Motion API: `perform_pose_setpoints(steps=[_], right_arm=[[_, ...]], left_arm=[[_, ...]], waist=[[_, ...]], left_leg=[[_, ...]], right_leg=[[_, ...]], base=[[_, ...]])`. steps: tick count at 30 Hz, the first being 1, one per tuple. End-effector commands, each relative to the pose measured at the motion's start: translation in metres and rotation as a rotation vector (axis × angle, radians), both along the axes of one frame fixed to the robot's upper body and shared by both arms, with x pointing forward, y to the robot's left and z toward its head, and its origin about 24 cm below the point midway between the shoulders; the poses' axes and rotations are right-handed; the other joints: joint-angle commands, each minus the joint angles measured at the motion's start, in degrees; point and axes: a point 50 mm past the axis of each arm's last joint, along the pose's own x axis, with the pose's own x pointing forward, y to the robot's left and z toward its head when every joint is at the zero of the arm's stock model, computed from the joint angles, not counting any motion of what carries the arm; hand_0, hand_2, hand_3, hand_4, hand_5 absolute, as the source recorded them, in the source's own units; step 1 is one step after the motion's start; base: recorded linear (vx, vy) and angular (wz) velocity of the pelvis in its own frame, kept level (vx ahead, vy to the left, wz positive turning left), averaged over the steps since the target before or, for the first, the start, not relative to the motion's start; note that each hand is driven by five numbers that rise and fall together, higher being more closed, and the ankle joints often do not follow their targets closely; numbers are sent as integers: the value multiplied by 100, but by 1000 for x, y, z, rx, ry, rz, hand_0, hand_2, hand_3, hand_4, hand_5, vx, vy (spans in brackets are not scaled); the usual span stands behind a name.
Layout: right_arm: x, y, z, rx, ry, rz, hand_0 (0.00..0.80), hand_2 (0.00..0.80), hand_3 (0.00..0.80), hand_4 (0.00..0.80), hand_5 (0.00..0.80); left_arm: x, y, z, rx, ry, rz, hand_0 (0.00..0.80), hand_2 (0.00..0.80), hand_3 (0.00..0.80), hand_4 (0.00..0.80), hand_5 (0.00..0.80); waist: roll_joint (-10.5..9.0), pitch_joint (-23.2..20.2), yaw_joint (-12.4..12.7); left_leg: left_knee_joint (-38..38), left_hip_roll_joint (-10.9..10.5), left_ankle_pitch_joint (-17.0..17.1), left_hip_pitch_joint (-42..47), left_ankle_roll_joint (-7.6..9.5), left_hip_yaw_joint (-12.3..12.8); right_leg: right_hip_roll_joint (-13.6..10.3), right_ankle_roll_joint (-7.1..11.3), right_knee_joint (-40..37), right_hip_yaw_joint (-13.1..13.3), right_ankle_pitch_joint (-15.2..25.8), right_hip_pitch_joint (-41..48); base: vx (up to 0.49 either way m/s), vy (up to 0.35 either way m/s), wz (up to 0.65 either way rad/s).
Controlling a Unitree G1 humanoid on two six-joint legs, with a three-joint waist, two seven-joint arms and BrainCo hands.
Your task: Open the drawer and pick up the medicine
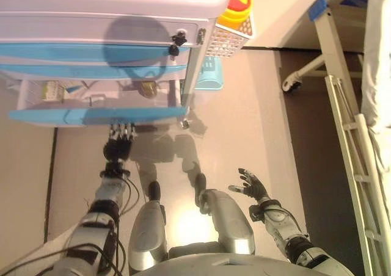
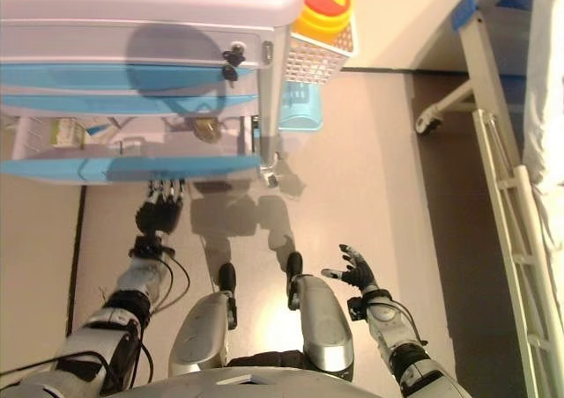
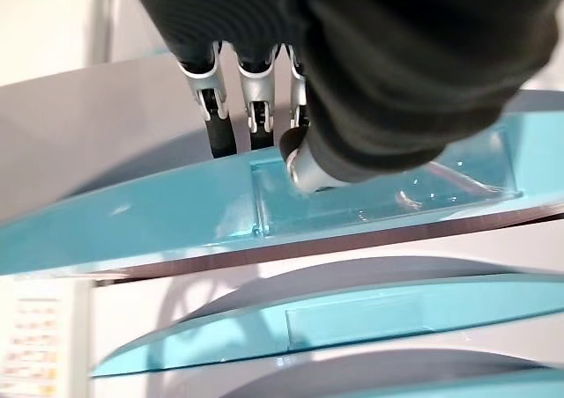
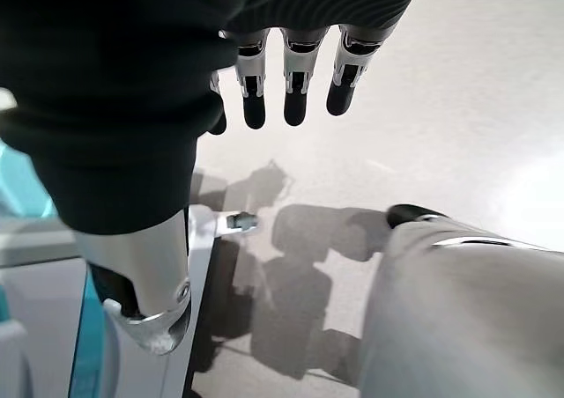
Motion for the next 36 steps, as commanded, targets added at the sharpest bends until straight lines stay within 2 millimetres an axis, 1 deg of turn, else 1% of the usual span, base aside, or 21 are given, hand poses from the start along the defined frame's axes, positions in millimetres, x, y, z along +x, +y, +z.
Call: perform_pose_setpoints(steps=[1, 5, 9, 12, 15, 18, 20, 23, 24, 25, 26, 28, 29, 31, 32, 34, 36], right_arm=[[-62, -41, -25, -110, 186, -61, 0, 0, 0, 0, 0], [-65, -56, -24, -141, 211, -85, 0, 0, 0, 0, 0], [-65, -64, -24, -146, 221, -106, 0, 0, 0, 0, 0], [-66, -69, -24, -142, 218, -129, 0, 0, 0, 0, 0], [-65, -75, -23, -141, 218, -151, 0, 0, 0, 0, 0], [-66, -81, -22, -155, 227, -160, 0, 0, 0, 0, 0], [-65, -84, -22, -163, 236, -165, 0, 0, 0, 0, 0], [-65, -86, -22, -167, 235, -171, 0, 0, 0, 0, 0], [-65, -86, -22, -162, 228, -178, 0, 0, 0, 0, 0], [-64, -86, -21, -157, 219, -183, 0, 0, 0, 0, 0], [-62, -84, -21, -148, 201, -190, 0, 0, 0, 0, 0], [-58, -80, -19, -127, 168, -195, 0, 0, 0, 0, 0], [-58, -79, -19, -121, 159, -197, 0, 0, 0, 0, 0], [-52, -76, -15, -112, 103, -202, 0, 0, 0, 0, 0], [-50, -75, -14, -118, 90, -202, 0, 0, 0, 0, 0], [-41, -70, -7, -173, 20, -152, 0, 0, 0, 0, 0], [-31, -66, -2, -262, -24, -100, 0, 0, 0, 0, 0]], left_arm=[[-27, 34, 14, 41, -245, 109, 800, 800, 800, 800, 800], [-66, 20, -23, -11, -85, 79, 800, 800, 800, 800, 800], [-102, 14, -53, -29, 143, 49, 800, 800, 800, 800, 800], [-134, 12, -74, -47, 353, 46, 800, 800, 800, 800, 800], [-162, 11, -87, -52, 509, 55, 800, 800, 800, 800, 800], [-183, 16, -92, -54, 584, 89, 800, 800, 800, 800, 800], [-190, 18, -93, -47, 592, 76, 800, 800, 800, 800, 800], [-189, 17, -92, -10, 575, 36, 800, 800, 800, 800, 800], [-187, 16, -92, 7, 573, 26, 627, 627, 627, 627, 627], [-185, 15, -92, 29, 581, 9, 63, 63, 63, 63, 63], [-181, 14, -92, 60, 597, -13, 0, 0, 0, 0, 0], [-171, 11, -92, 116, 615, -54, 0, 0, 0, 0, 0], [-170, 10, -92, 130, 618, -67, 0, 0, 0, 0, 0], [-160, 7, -93, 246, 679, -124, 0, 0, 0, 0, 0], [-159, 7, -94, 285, 704, -141, 0, 0, 0, 0, 0], [-158, 9, -98, 499, 854, -235, 0, 0, 0, 0, 0], [-159, 12, -101, 651, 963, -302, 0, 0, 0, 0, 0]], waist=[[521, -1388, 284], [619, -1517, 347], [668, -1593, 423], [716, -1612, 507], [784, -1616, 578], [842, -1628, 649], [867, -1667, 689], [871, -1741, 717], [863, -1766, 723], [859, -1786, 726], [849, -1819, 721], [822, -1879, 710], [815, -1891, 708], [767, -1978, 683], [759, -1996, 680], [701, -2093, 645], [659, -2149, 631]], left_leg=[[402, -14, -133, -672, 192, 74], [225, 22, -73, -448, 113, 75], [180, 12, -66, -334, 81, 92], [216, -20, -9, -325, 53, 69], [262, -68, 100, -352, 14, 20], [221, -127, 179, -368, -3, 14], [132, -170, 194, -344, -6, 22], [-42, -241, 176, -297, -4, 31], [-104, -261, 145, -270, 5, 35], [-155, -279, 132, -243, 11, 34], [-231, -303, 124, -195, 26, 30], [-341, -336, 120, -122, 50, 30], [-358, -342, 120, -110, 53, 30], [-469, -387, 103, -38, 92, 29], [-504, -395, 105, -15, 101, 30], [-634, -426, 97, 74, 151, 55], [-727, -439, 103, 138, 181, 79]], right_leg=[[-35, -16, 242, 40, -505, 96], [-64, -23, 140, -65, -527, 313], [-118, -31, 49, -161, -529, 463], [-161, -52, -39, -242, -519, 550], [-199, -66, -131, -302, -501, 614], [-224, -44, -268, -336, -435, 658], [-232, -20, -383, -352, -377, 686], [-242, 28, -561, -384, -259, 701], [-244, 41, -624, -394, -224, 712], [-244, 56, -676, -397, -187, 718], [-236, 74, -738, -403, -145, 725], [-213, 100, -859, -400, -71, 754], [-207, 105, -879, -398, -58, 760], [-173, 148, -1041, -374, 43, 797], [-162, 159, -1083, -370, 70, 812], [-117, 217, -1259, -329, 172, 860], [-92, 260, -1381, -304, 249, 897]], base=[[26, -23, 14], [-4, -17, 14], [-20, -22, 17], [-58, -6, 24], [-65, 45, 21], [-60, 80, 11], [-36, 94, 12], [-33, 92, 22], [-24, 79, 20], [-11, 69, 15], [4, 67, 12], [18, 52, 12], [30, 48, 10], [40, 50, 3], [53, 45, 3], [57, 35, 3], [49, 24, 0]])
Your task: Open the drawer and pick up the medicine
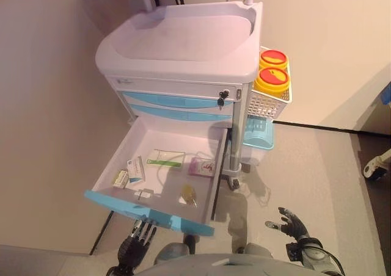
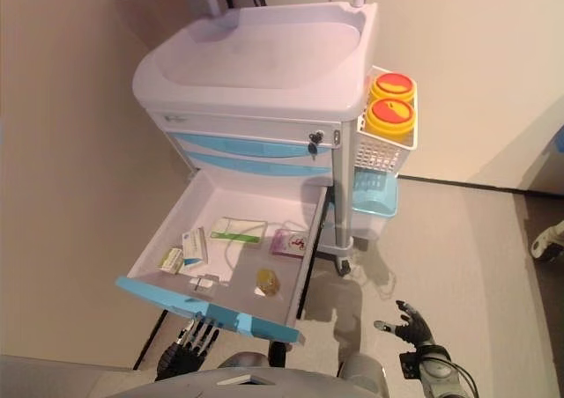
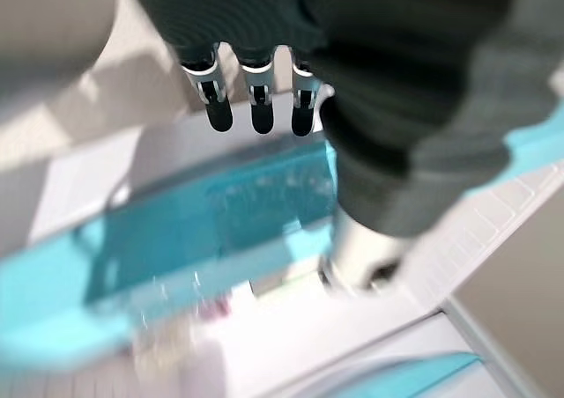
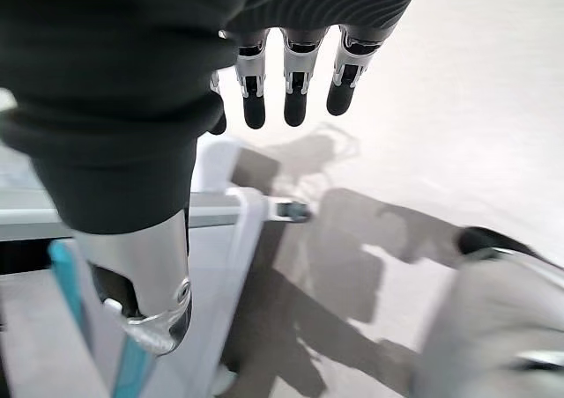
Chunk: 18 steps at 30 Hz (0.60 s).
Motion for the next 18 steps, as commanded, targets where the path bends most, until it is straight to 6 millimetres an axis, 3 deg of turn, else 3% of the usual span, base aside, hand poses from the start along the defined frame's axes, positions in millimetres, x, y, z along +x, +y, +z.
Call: perform_pose_setpoints(steps=[1, 5, 10, 13, 14, 15, 18], right_arm=[[53, 15, 28, -152, -224, 131, 0, 0, 0, 0, 0], [90, 11, 61, -291, -354, 165, 0, 0, 0, 0, 0], [135, 8, 121, -343, -584, 185, 0, 0, 0, 0, 0], [159, 30, 163, -345, -785, 280, 0, 0, 0, 0, 0], [160, 31, 165, -347, -797, 288, 0, 0, 0, 0, 0], [170, 47, 188, -342, -894, 368, 0, 0, 0, 0, 0], [177, 78, 215, -353, -1024, 550, 0, 0, 0, 0, 0]], left_arm=[[21, 30, 8, 346, 118, -269, 0, 0, 0, 0, 0], [21, 32, 7, 528, 228, -566, 0, 0, 0, 0, 0], [13, 29, 2, 487, 311, -618, 0, 0, 0, 0, 0], [7, 22, -2, 469, 337, -647, 0, 0, 0, 0, 0], [7, 22, -2, 468, 338, -646, 0, 0, 0, 0, 0], [4, 20, -3, 443, 352, -621, 0, 0, 0, 0, 0], [-1, 19, -5, 432, 369, -615, 0, 0, 0, 0, 0]], waist=[[-472, 152, -32], [-523, 116, -57], [-535, 111, -115], [-574, 110, -114], [-575, 111, -114], [-602, 120, -101], [-671, 113, -50]], left_leg=[[38, -434, -539, 54, 340, 167], [-166, -392, -511, 155, 402, 271], [-473, -330, -474, 280, 456, 446], [-526, -329, -497, 288, 472, 524], [-526, -329, -498, 286, 473, 528], [-523, -329, -514, 268, 480, 564], [-486, -330, -554, 216, 503, 597]], right_leg=[[61, 408, -1812, 342, 818, 932], [70, 487, -1879, 381, 896, 938], [61, 569, -1939, 430, 980, 883], [33, 608, -1987, 444, 1034, 837], [32, 610, -1989, 445, 1037, 833], [10, 628, -1995, 441, 1051, 801], [-32, 640, -1973, 418, 1030, 756]], base=[[44, 19, -2], [28, 12, -4], [4, 29, -10], [-7, 19, -11], [0, 0, 0], [-25, 4, -5], [-10, 0, -2]])
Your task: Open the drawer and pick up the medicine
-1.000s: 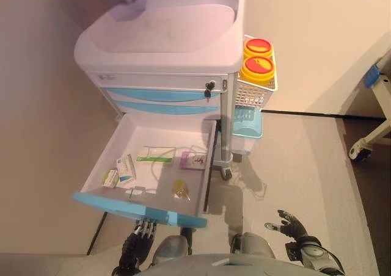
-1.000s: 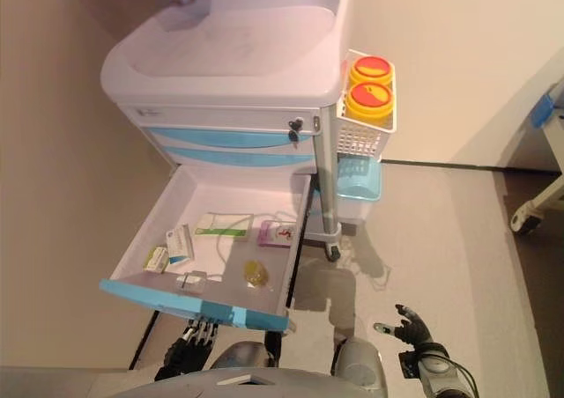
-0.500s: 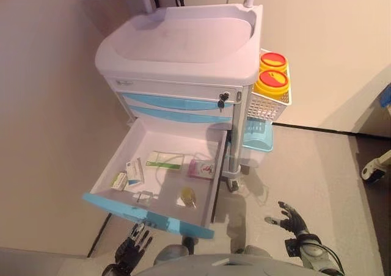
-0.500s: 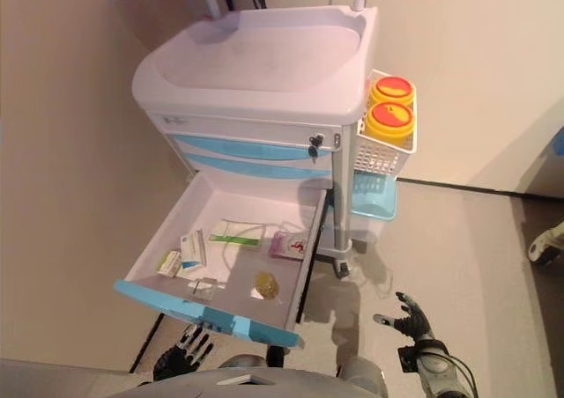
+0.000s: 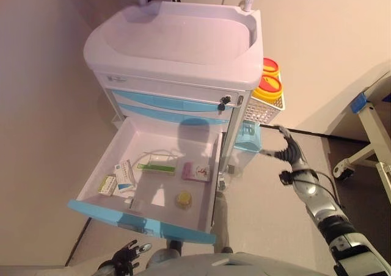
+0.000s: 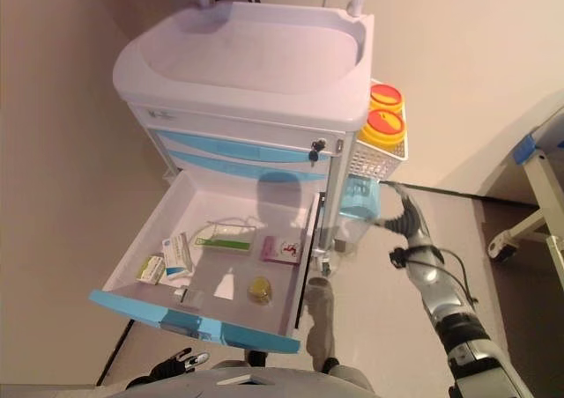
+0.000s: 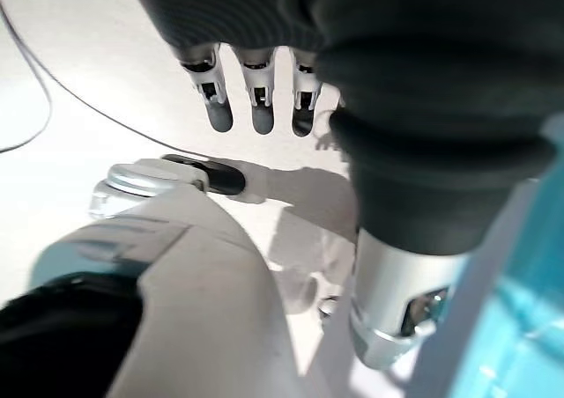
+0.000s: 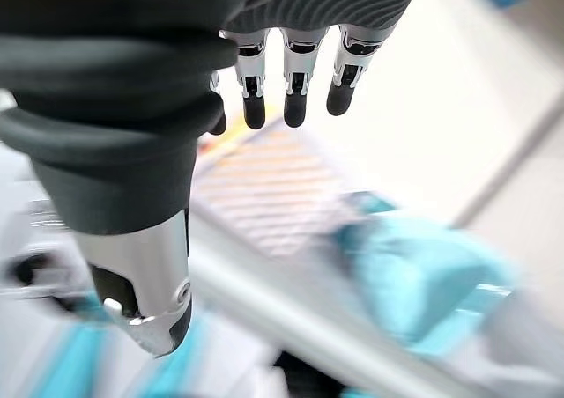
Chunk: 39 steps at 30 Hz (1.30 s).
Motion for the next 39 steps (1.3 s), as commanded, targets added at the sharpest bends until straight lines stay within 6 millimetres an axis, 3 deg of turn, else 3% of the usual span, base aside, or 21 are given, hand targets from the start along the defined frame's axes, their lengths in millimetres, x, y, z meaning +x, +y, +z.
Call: perform_pose_setpoints(steps=[1, 5, 10, 22, 30, 34, 39], right_arm=[[21, 45, 57, -85, -243, 266, 0, 0, 0, 0, 0], [25, 76, 76, -240, -327, 446, 0, 0, 0, 0, 0], [29, 98, 80, -402, -328, 574, 0, 0, 0, 0, 0], [37, 112, 23, -619, -65, 675, 0, 0, 0, 0, 0], [29, 101, -1, -469, 51, 577, 0, 0, 0, 0, 0], [22, 83, -7, -378, 57, 464, 0, 0, 0, 0, 0], [16, 55, 1, -190, -15, 252, 0, 0, 0, 0, 0]], left_arm=[[7, 0, 0, 13, 1, -37, 0, 0, 0, 0, 0], [7, -3, -1, 29, 4, -46, 0, 0, 0, 0, 0], [12, -2, 1, 44, -9, -82, 0, 0, 0, 0, 0], [15, -1, 1, 58, 7, -130, 0, 0, 0, 0, 0], [11, -2, 0, 60, 14, -125, 0, 0, 0, 0, 0], [6, -2, -1, 58, 16, -118, 0, 0, 0, 0, 0], [4, -3, -1, 54, 6, -91, 0, 0, 0, 0, 0]], waist=[[-273, 175, 69], [-358, 177, 241], [-386, 170, 478], [-368, 168, 943], [-369, 129, 938], [-367, 101, 816], [-368, 83, 578]], left_leg=[[168, -378, -783, -3, 245, 287], [175, -398, -785, -45, 249, 192], [162, -428, -757, -92, 233, 31], [173, -503, -700, -240, 242, -310], [148, -521, -720, -223, 259, -344], [133, -512, -748, -174, 268, -278], [109, -481, -794, -86, 284, -131]], right_leg=[[-271, 355, -75, 212, -40, 50], [-310, 362, -50, 125, -64, 65], [-373, 372, -70, -28, -68, 111], [-491, 370, -145, -382, -67, 171], [-521, 381, -134, -427, -75, 171], [-523, 398, -125, -359, -64, 156], [-497, 414, -130, -198, -32, 128]], base=[[-4, -24, 3], [4, -43, 5], [9, -26, 12], [9, -6, 3], [7, 2, 2], [11, 14, 7], [-1, 13, 6]])
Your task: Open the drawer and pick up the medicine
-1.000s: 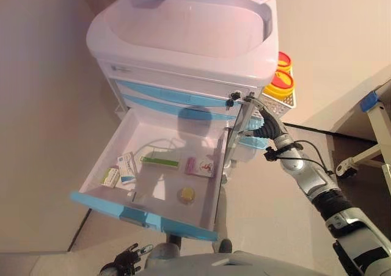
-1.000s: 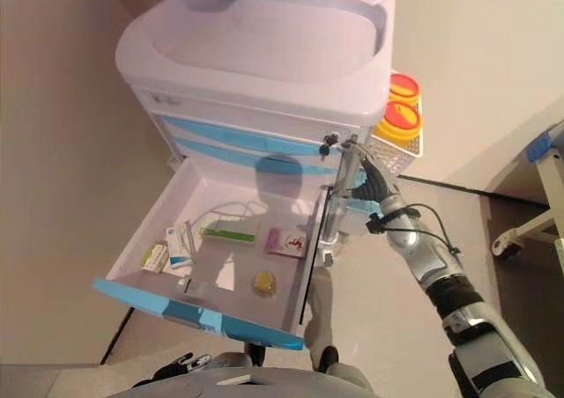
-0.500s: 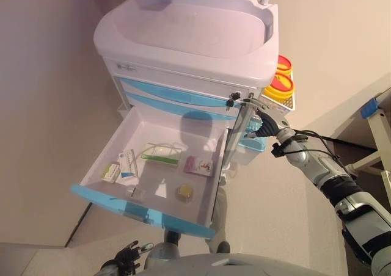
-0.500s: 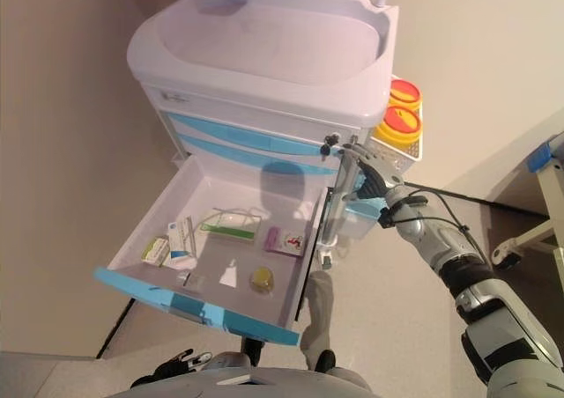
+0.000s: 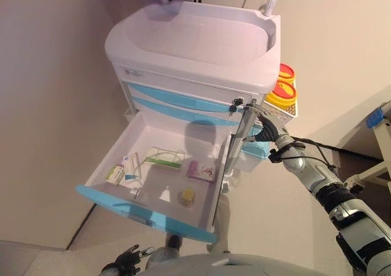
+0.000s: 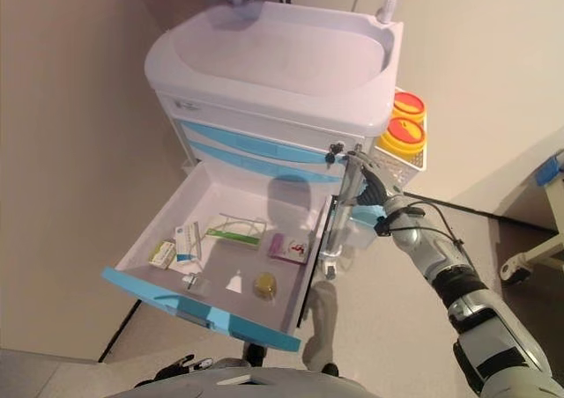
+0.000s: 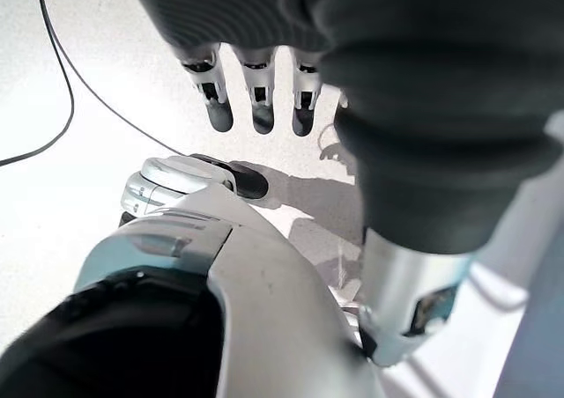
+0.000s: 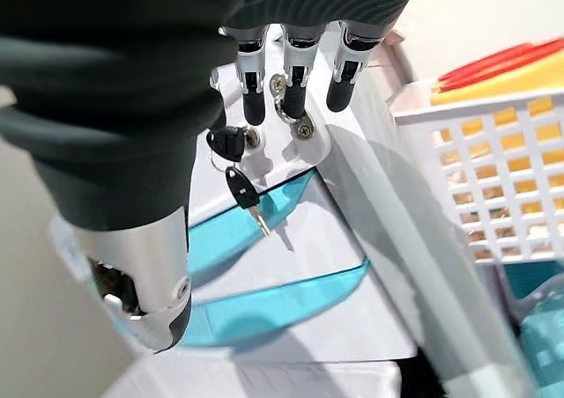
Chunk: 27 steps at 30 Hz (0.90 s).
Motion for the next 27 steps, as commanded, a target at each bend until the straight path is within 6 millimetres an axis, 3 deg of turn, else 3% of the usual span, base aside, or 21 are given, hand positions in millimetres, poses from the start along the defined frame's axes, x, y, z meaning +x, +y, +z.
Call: perform_pose_setpoints(steps=[1, 8, 17, 21, 27], right_arm=[[-11, 23, -17, 197, 27, -21, 0, 0, 0, 0, 0], [-30, -25, -13, 500, -94, -295, 0, 0, 0, 0, 0], [-41, -64, -11, 505, -151, -467, 0, 0, 0, 0, 0], [-44, -55, -7, 442, -150, -372, 0, 0, 0, 0, 0], [-50, -12, 5, 201, -90, 14, 0, 0, 0, 0, 0]], left_arm=[[8, 3, 2, 23, -25, -42, 0, 0, 0, 0, 0], [0, 2, 0, 20, -16, -15, 0, 0, 0, 0, 0], [-3, 9, 1, 37, -9, -8, 0, 0, 0, 0, 0], [-1, 10, 2, 42, -10, -11, 0, 0, 0, 0, 0], [6, 10, 3, 39, -36, -9, 0, 0, 0, 0, 0]], waist=[[-312, 236, 300], [-310, 201, -53], [-373, 150, -297], [-387, 148, -371], [-396, 181, -402]], left_leg=[[221, -495, -896, 59, 375, 376], [192, -447, -1016, 254, 415, 642], [205, -416, -1132, 411, 425, 887], [212, -408, -1144, 426, 426, 947], [183, -398, -1093, 367, 408, 962]], right_leg=[[-567, 424, 703, 588, -420, -340], [-513, 455, 696, 833, -394, -339], [-426, 476, 614, 1042, -348, -289], [-407, 493, 611, 1085, -342, -294], [-404, 527, 575, 1088, -324, -341]], base=[[-6, 9, 10], [1, 4, 9], [6, -6, -20], [-6, -3, -15], [-35, 4, -11]])
